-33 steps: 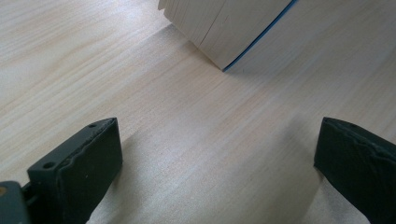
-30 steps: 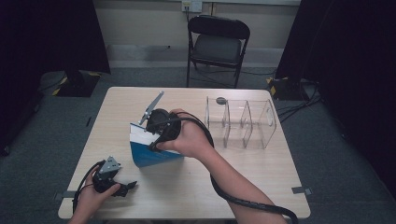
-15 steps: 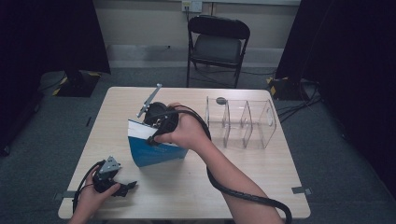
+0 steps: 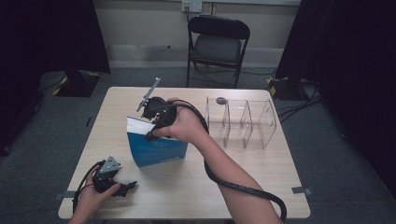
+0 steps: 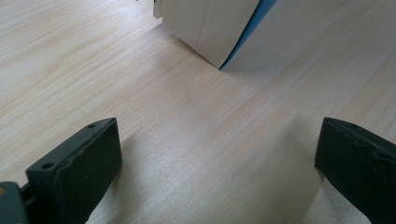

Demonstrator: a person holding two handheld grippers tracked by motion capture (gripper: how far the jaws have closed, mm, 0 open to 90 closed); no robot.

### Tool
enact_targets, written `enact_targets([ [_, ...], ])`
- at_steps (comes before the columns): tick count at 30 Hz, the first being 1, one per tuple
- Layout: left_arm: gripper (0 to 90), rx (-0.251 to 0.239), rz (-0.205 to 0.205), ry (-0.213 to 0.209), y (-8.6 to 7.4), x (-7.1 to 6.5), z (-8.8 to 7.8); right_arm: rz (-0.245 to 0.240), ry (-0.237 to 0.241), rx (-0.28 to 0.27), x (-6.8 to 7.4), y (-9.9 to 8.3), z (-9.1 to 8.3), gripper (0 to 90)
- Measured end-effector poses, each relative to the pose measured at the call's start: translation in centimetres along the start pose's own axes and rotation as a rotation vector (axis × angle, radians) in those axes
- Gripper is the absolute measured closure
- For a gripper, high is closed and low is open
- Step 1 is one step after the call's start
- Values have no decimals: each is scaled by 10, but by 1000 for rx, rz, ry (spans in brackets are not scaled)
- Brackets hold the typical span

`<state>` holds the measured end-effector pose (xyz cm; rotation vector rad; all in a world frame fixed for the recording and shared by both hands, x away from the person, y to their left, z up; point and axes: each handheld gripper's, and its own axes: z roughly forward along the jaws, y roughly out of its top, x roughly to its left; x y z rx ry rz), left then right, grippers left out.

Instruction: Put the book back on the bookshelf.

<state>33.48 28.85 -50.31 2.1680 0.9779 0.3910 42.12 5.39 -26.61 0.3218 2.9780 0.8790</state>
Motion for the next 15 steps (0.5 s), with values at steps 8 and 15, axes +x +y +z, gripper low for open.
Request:
enact_targets([
  [8, 0, 0, 0, 1, 0, 0, 0, -4, -1, 1, -9, 6, 2, 571],
  [15, 0, 2, 1, 1, 0, 0, 0, -10, -13, -15, -14, 9, 3, 549],
])
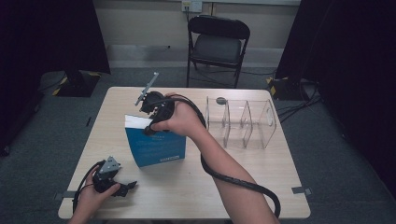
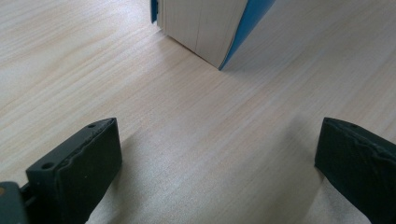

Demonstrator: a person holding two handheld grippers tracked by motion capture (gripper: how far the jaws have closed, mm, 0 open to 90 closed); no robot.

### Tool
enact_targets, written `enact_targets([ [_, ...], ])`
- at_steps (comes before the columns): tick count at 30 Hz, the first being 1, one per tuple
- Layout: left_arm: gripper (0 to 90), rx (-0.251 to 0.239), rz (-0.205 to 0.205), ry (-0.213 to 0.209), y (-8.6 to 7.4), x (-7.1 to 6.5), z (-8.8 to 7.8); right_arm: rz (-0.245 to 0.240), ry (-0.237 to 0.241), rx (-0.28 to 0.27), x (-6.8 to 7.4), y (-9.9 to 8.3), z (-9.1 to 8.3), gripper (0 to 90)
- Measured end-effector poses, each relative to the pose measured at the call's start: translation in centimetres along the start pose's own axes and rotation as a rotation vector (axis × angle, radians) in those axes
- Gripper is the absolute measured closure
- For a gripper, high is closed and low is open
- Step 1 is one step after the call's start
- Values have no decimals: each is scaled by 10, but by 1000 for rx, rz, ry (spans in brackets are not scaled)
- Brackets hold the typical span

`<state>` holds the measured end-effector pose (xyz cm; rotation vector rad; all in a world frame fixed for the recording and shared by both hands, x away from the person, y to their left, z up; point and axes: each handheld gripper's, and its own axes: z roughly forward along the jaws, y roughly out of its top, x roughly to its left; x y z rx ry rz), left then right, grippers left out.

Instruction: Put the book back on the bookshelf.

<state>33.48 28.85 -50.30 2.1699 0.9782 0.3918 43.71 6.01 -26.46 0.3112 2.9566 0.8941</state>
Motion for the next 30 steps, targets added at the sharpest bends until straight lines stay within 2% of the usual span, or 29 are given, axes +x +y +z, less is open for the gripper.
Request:
enact_targets([
  [3, 0, -1, 0, 0, 0, 0, 0, -7, 8, -5, -5, 2, 2, 549],
  [5, 0, -1, 0, 0, 0, 0, 0, -1, 8, -1, -5, 2, 2, 547],
  [8, 0, -1, 0, 0, 0, 0, 0, -25, -4, -7, -7, 3, 3, 536],
  [12, 0, -1, 0, 0, 0, 0, 0, -28, 1, -7, -8, 2, 5, 523],
  [14, 0, -1, 0, -1, 0, 0, 0, -28, 2, -2, -10, 1, 5, 520],
  [15, 0, -1, 0, -1, 0, 0, 0, -24, -5, 19, -11, -3, 5, 511],
  [21, 0, 4, 1, 0, 0, 0, 0, -43, 3, -1, -13, -10, 5, 501],
  [24, 0, -1, 0, -1, 0, 0, 0, -58, -10, 16, -12, -11, 5, 493],
  [26, 0, 4, 1, 0, 0, 0, 0, -72, -35, 33, -12, -13, 4, 493],
  [30, 0, -1, 0, 0, 0, 0, 0, -82, -45, 35, -12, -13, 5, 499],
])
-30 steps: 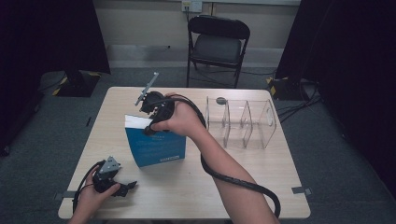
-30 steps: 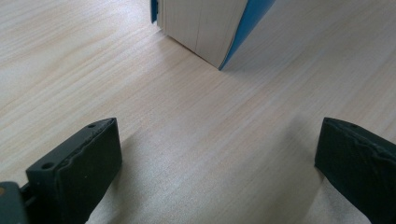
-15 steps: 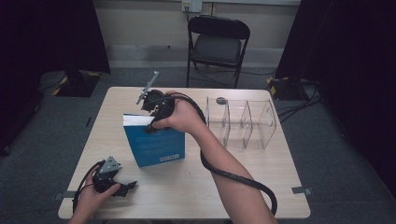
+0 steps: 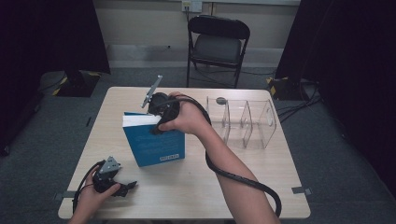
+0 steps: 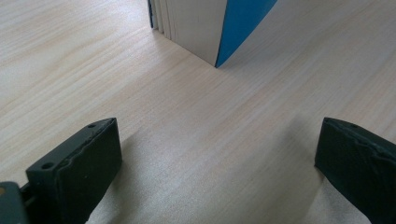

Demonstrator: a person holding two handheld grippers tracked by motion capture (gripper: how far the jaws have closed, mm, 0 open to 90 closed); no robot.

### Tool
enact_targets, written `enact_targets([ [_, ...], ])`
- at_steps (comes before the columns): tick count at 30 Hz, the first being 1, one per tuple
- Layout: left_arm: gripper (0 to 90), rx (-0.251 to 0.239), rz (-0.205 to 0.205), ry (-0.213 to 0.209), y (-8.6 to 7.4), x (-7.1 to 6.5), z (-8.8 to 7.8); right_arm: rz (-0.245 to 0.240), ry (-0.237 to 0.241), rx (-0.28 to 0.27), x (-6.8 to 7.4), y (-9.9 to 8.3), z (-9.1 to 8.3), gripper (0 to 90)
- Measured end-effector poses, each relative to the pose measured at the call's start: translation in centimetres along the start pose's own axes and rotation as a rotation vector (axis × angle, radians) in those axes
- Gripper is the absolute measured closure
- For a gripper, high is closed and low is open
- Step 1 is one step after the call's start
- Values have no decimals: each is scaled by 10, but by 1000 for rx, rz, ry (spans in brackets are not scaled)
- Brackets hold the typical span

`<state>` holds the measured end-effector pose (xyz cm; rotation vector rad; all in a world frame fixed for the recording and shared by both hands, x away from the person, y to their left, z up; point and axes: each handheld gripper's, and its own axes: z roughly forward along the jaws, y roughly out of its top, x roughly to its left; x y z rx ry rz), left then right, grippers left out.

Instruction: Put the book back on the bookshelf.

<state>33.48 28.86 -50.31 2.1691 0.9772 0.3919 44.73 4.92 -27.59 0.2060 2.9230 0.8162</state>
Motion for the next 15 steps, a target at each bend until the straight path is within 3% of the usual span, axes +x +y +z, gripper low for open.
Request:
enact_targets([
  [3, 0, 5, 1, 1, 0, 0, 0, -8, 4, 8, 1, 0, -1, 535],
  [6, 0, 4, 1, 0, 0, 0, 0, 25, 33, 9, 4, -1, -4, 603],
  [9, 0, 0, 0, 0, 0, 0, 0, 57, 12, 4, 10, -2, -5, 609],
  [12, 0, 0, 0, 0, 0, 0, 0, 68, 11, 13, 15, -2, -5, 611],
  [15, 0, 0, -1, 1, 0, 0, 0, 115, 23, 27, 18, -5, -9, 611],
])
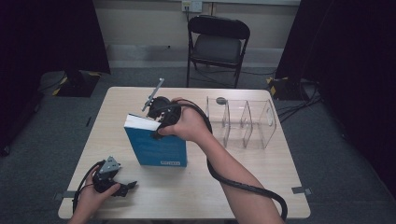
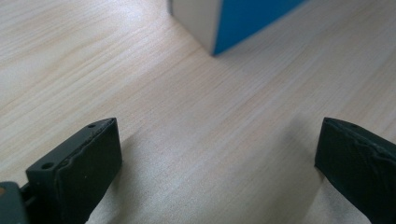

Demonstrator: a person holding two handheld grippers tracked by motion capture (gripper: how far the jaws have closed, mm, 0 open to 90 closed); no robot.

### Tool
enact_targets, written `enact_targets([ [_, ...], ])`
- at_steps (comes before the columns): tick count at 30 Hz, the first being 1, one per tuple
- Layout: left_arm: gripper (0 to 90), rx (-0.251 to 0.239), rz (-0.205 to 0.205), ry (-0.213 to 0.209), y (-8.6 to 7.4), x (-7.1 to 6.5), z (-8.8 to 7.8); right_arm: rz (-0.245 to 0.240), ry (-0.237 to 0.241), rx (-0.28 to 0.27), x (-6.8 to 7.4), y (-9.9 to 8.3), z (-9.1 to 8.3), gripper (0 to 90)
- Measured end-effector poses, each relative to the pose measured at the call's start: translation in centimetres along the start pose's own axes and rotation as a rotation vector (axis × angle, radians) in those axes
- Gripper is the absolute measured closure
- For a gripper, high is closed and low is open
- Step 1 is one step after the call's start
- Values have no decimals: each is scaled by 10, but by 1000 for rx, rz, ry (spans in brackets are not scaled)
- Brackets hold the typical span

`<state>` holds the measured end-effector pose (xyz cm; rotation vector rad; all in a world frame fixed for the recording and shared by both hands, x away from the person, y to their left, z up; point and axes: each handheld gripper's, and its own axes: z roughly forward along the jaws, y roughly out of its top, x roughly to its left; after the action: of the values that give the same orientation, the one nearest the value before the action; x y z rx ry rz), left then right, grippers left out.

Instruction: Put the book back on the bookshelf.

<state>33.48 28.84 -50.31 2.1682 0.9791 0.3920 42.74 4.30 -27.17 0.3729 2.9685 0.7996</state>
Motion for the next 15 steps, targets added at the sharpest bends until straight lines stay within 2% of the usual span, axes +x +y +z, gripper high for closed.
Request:
enact_targets([
  [1, 0, 0, 0, 0, 0, 0, 0, 0, 0, 0, 0, 0, 0, 611],
  [4, 0, 6, 1, 0, 0, 0, 0, 44, 25, -12, -3, -7, -4, 609],
  [5, 0, 5, 1, 1, 0, 0, 0, 35, 10, -27, -1, -9, -4, 608],
  [15, 0, 5, -1, 3, 0, 0, 0, 19, -19, -34, 1, -11, -5, 562],
])
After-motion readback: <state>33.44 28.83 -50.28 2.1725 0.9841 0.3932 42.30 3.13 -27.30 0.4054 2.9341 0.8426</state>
